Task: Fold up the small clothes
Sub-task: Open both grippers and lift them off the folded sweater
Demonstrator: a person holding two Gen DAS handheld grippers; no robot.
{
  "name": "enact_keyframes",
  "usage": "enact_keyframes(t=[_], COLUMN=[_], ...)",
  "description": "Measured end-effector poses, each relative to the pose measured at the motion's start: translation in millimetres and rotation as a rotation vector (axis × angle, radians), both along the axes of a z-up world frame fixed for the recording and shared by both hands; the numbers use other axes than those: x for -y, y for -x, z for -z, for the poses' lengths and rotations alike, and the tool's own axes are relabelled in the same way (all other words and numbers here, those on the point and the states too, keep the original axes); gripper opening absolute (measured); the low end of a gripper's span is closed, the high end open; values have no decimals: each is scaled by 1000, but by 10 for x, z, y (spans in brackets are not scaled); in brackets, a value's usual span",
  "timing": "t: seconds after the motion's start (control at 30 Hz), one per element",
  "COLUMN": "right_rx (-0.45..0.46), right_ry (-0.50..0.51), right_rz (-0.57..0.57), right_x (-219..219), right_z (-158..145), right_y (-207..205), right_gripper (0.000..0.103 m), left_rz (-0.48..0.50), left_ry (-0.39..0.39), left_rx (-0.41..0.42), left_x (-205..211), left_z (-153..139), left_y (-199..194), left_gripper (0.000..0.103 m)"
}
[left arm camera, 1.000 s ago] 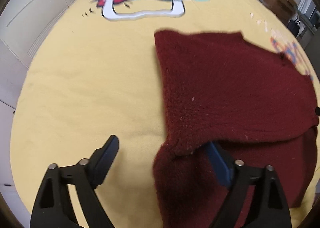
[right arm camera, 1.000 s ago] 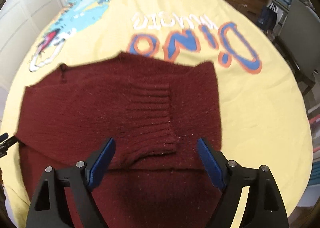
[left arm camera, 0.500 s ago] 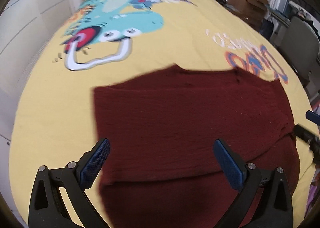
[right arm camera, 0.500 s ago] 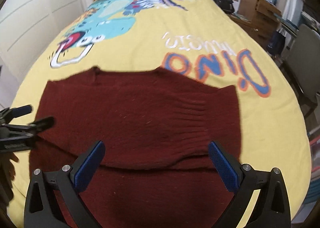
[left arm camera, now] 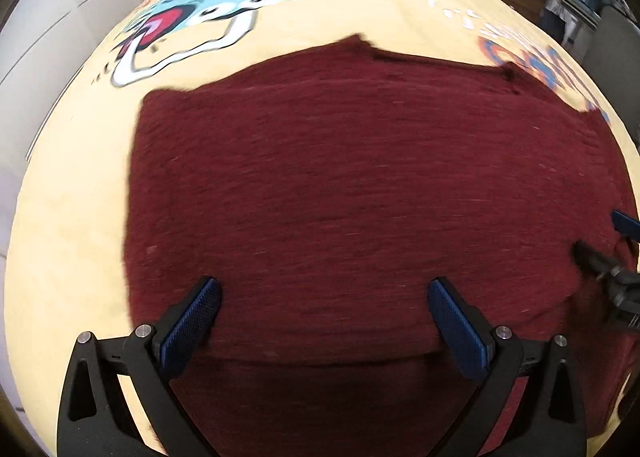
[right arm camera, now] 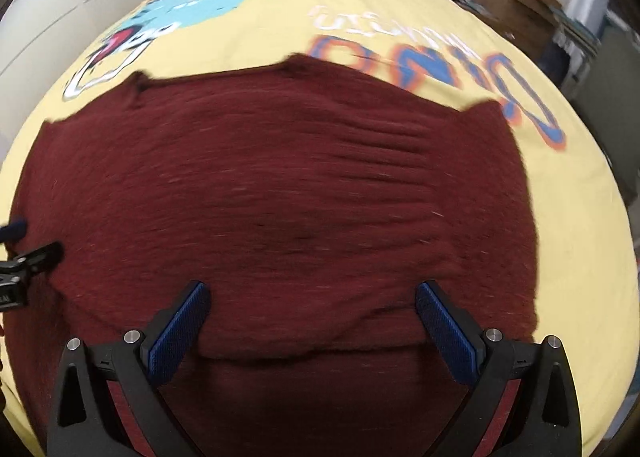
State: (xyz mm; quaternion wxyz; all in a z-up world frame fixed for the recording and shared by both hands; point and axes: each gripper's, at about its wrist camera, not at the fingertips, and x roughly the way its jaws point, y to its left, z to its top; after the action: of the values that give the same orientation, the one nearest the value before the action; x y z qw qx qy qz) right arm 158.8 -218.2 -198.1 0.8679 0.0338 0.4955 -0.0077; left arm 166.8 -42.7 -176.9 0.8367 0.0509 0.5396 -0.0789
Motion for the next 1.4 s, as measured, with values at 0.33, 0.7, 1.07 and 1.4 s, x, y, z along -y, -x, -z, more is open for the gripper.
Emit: enact_keyframes(t=[0.33,0.7,1.07,1.4], right_rx=[-15,96,203,129], right_ry=[-127,-79,-28,-20], right_rz=[83,81,128,165], right_x=[412,383,467,526], right_z=[60,-602,-1110,-813], right_y=[95,572,1524,2214], right_gripper=[102,102,102,102], left_rz=[-32,-26,-78,-101], left_ry=[72,74,110,75], left_rx=[-22,12,100,68], left_x=[-328,-363,-709,-758], left_z=[74,-362,-924,-788], left_y=[-44,181,993,1560], left_gripper=[102,102,102,102])
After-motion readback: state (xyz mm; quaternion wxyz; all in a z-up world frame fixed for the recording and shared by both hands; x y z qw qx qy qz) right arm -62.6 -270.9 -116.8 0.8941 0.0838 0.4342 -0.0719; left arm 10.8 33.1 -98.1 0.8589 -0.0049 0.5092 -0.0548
